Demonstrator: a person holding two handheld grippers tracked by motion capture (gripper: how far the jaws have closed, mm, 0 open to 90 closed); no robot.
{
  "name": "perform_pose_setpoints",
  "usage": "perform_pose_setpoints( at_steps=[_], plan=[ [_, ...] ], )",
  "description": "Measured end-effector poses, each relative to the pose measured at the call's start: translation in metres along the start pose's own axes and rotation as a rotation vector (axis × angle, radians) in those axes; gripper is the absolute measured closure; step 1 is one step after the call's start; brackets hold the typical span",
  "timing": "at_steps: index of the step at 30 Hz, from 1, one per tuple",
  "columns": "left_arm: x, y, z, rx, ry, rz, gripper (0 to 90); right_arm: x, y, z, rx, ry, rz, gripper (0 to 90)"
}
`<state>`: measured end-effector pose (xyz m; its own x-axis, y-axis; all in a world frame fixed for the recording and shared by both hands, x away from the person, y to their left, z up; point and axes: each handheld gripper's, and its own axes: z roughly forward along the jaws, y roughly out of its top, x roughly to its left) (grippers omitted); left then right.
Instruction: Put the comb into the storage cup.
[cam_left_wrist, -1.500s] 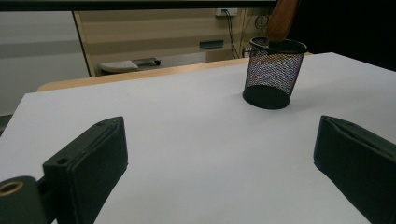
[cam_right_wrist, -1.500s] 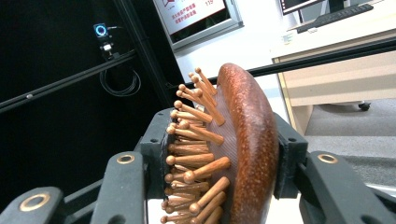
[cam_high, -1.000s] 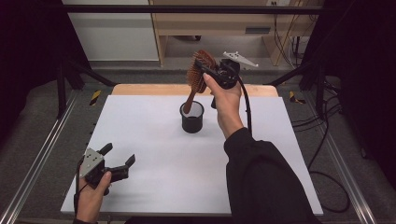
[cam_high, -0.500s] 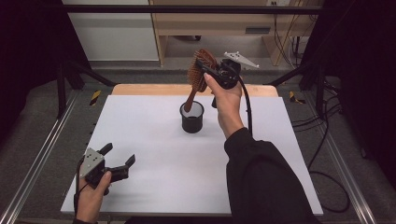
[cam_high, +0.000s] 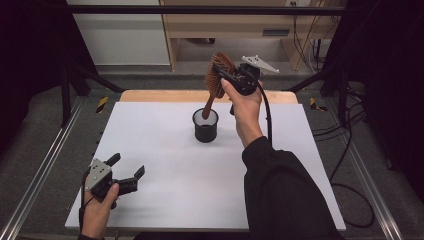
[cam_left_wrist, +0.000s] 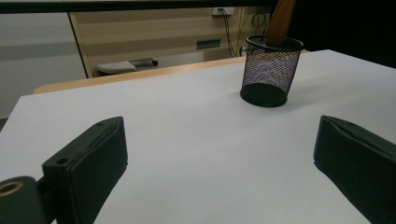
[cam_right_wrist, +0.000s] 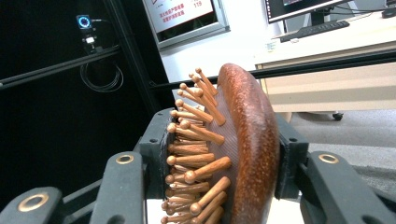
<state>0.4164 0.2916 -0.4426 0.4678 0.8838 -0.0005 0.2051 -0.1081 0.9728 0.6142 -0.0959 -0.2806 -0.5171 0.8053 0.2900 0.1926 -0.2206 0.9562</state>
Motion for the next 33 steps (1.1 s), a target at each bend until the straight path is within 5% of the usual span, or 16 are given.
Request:
perform_pose_setpoints(
  at_steps=[33],
  plan=[
    [0.001, 0.000, 0.002, 0.001, -0.003, 0.002, 3.2, 0.000, -0.023, 0.021, 0.067, -0.010, -0.041, 50.5]
  ],
)
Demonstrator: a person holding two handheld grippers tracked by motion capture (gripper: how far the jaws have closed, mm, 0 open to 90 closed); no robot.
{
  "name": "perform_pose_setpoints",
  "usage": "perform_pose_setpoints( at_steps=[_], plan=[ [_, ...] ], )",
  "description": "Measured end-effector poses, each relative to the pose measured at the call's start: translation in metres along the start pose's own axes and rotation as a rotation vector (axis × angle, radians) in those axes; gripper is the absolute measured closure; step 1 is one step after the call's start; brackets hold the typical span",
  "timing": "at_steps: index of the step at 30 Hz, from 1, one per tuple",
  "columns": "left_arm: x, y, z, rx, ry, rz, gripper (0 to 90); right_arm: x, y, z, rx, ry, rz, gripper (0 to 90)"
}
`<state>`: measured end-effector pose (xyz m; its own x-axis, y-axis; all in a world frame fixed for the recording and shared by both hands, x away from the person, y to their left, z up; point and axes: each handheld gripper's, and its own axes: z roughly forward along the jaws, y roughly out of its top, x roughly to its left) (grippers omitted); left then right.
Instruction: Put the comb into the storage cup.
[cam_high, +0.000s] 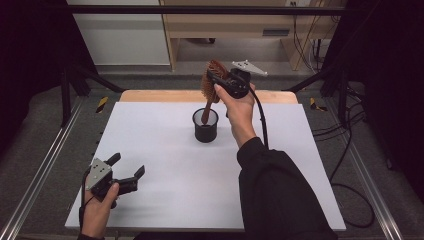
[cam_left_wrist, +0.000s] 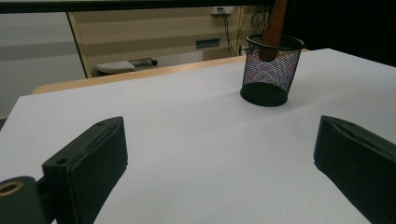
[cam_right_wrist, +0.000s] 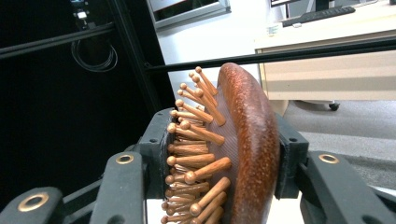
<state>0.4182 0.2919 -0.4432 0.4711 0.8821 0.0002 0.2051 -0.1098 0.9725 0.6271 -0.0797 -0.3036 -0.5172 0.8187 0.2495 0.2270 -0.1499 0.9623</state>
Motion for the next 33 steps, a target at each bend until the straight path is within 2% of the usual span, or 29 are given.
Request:
perform_pose_setpoints(
  at_steps=[7, 10, 15, 24, 26, 29, 33],
  plan=[
    [0.000, 0.000, 0.001, 0.002, -0.004, 0.001, 3.2, -0.002, -0.008, 0.002, 0.030, 0.006, 0.003, 50.5],
    [-0.001, 0.000, 0.001, 0.008, -0.005, 0.017, 3.3, -0.004, -0.012, 0.003, 0.033, 0.011, 0.018, 50.5],
    [-0.002, 0.000, 0.002, 0.007, -0.006, 0.014, 3.2, -0.002, -0.015, 0.004, 0.045, 0.019, 0.011, 50.4],
    [0.004, 0.000, 0.002, 0.000, 0.012, 0.010, 2.8, 0.000, -0.024, 0.009, 0.061, 0.026, 0.010, 50.3],
    [0.006, 0.000, 0.001, -0.013, 0.011, 0.003, 2.8, -0.001, -0.026, 0.010, 0.066, 0.023, 0.009, 50.3],
    [0.008, 0.002, 0.000, -0.036, 0.007, 0.015, 2.8, 0.000, -0.028, 0.011, 0.065, 0.017, -0.003, 50.3],
    [0.009, 0.002, 0.000, -0.051, 0.003, 0.020, 2.7, 0.000, -0.030, 0.013, 0.066, 0.020, 0.007, 50.3]
  ],
)
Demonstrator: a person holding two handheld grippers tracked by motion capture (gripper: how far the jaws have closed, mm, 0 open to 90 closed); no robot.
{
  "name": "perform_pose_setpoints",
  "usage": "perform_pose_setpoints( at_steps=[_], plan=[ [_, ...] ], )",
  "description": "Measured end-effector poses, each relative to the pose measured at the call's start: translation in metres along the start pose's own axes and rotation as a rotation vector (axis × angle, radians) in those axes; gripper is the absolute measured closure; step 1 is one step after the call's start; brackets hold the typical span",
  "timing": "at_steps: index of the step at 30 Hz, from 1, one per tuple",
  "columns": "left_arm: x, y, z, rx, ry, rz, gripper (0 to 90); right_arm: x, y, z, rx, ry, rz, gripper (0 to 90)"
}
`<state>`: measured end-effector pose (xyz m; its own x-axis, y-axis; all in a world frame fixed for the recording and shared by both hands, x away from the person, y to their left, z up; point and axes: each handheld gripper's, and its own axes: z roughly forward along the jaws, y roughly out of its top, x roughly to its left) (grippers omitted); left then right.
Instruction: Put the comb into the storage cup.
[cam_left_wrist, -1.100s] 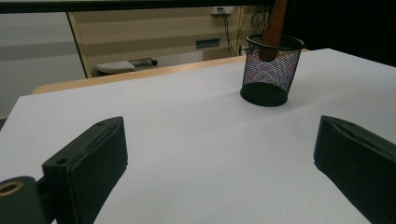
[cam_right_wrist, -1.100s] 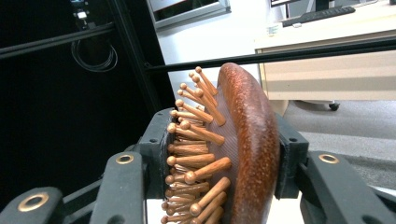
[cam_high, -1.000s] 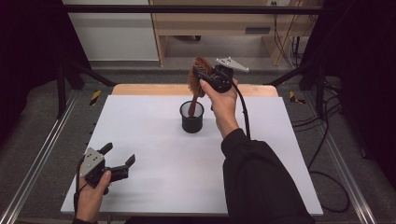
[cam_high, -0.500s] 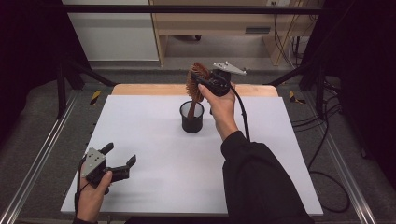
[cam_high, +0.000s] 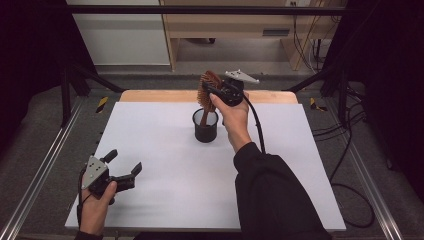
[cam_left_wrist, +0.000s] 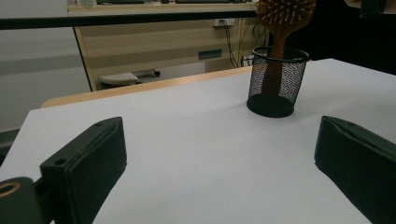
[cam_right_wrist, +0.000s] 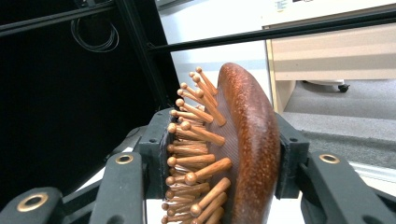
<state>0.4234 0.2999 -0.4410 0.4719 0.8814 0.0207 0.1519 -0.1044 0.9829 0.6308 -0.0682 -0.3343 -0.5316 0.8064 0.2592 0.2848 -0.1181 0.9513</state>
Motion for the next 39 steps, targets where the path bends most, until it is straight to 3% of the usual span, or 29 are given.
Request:
perform_pose_setpoints(
  at_steps=[39],
  plan=[
    [-0.0012, 0.0007, 0.0005, -0.010, -0.023, 0.008, 2.2, 0.0020, -0.0098, 0.0044, 0.021, 0.030, 0.018, 50.0]
  ],
)
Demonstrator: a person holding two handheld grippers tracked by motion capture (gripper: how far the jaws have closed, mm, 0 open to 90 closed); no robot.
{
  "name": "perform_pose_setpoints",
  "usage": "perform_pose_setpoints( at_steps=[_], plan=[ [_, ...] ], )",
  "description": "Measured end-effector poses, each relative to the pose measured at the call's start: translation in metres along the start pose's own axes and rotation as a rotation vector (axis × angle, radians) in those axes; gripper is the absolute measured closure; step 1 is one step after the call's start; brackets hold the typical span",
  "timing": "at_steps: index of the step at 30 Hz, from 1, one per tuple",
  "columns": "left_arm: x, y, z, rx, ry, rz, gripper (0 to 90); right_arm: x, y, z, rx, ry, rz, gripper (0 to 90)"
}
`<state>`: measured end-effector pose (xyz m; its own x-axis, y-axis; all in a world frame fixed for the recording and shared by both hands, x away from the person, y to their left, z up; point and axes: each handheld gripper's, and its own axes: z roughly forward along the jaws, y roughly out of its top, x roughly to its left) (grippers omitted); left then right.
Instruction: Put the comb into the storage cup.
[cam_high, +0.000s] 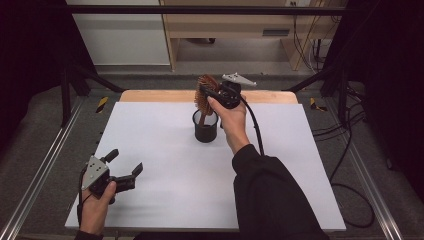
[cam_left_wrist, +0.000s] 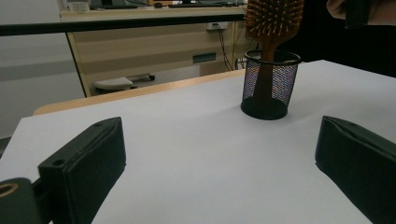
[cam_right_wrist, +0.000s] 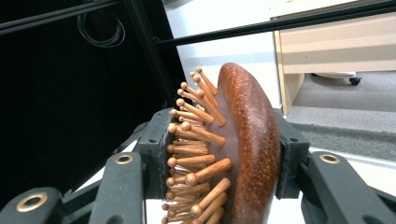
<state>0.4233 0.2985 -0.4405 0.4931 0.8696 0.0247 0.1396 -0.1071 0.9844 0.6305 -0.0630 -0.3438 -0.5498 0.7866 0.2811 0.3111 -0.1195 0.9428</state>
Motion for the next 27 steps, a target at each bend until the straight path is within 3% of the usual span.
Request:
perform_pose_setpoints(
  at_steps=[19, 27],
  plan=[
    [-0.001, 0.000, 0.000, 0.006, -0.006, 0.003, 2.2, -0.002, -0.002, 0.003, 0.027, 0.007, 0.002, 49.3],
    [-0.001, 0.000, 0.000, 0.009, -0.010, 0.001, 2.2, -0.012, -0.001, 0.002, 0.041, -0.003, 0.004, 48.0]
  ],
)
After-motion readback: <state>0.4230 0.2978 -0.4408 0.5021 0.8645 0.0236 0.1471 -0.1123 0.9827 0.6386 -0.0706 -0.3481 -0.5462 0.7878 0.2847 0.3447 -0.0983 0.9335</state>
